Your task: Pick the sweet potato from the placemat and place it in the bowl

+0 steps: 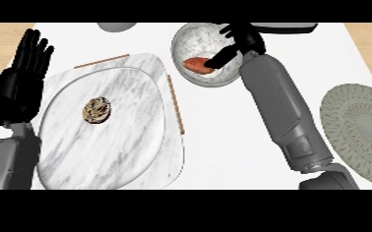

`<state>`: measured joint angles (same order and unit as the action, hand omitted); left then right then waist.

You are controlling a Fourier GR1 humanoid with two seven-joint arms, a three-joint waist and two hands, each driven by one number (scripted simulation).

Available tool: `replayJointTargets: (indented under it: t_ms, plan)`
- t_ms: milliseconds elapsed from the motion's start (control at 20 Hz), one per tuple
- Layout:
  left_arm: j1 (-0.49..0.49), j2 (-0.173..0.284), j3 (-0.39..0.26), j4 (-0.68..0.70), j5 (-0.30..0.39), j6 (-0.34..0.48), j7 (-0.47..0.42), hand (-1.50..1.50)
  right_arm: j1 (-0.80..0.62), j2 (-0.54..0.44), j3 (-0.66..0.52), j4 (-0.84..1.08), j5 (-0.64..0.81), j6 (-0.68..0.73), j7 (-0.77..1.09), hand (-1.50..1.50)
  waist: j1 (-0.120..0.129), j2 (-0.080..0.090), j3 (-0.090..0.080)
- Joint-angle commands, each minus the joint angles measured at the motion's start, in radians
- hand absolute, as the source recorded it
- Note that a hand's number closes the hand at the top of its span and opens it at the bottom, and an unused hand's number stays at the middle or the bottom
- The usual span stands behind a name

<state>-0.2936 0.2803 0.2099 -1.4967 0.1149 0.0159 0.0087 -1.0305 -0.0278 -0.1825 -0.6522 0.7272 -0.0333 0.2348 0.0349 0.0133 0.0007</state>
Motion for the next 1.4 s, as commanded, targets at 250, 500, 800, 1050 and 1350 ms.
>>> replayJointTargets:
  t_ms: [250, 500, 800, 1050, 1350]
  plan:
    - [-0.002, 0.021, 0.027, -0.011, 0.032, -0.027, 0.003, 0.0, -0.023, -0.06, -0.176, 0.047, -0.114, -0.282, -0.229, -1.5, 0.005, 0.003, 0.0]
    - [0.016, -0.004, 0.003, -0.025, -0.006, 0.011, 0.011, 0.0, 0.013, -0.135, -0.251, 0.039, -0.191, -0.292, -0.277, -1.5, -0.021, -0.008, 0.0]
    - [-0.002, -0.002, 0.013, -0.004, -0.006, 0.016, 0.01, 0.0, 0.094, -0.271, -0.352, 0.048, -0.327, -0.164, -0.396, -1.5, -0.028, -0.008, 0.0]
    - [0.002, 0.015, 0.027, 0.025, 0.012, -0.02, -0.006, 0.0, 0.137, -0.378, -0.403, 0.089, -0.405, -0.07, -0.44, -1.5, -0.027, -0.008, 0.0]
    - [0.025, 0.002, 0.012, -0.057, 0.004, 0.004, 0.047, 0.0, 0.217, -0.563, -0.457, 0.181, -0.479, 0.148, -0.568, -1.5, -0.022, -0.008, 0.001]
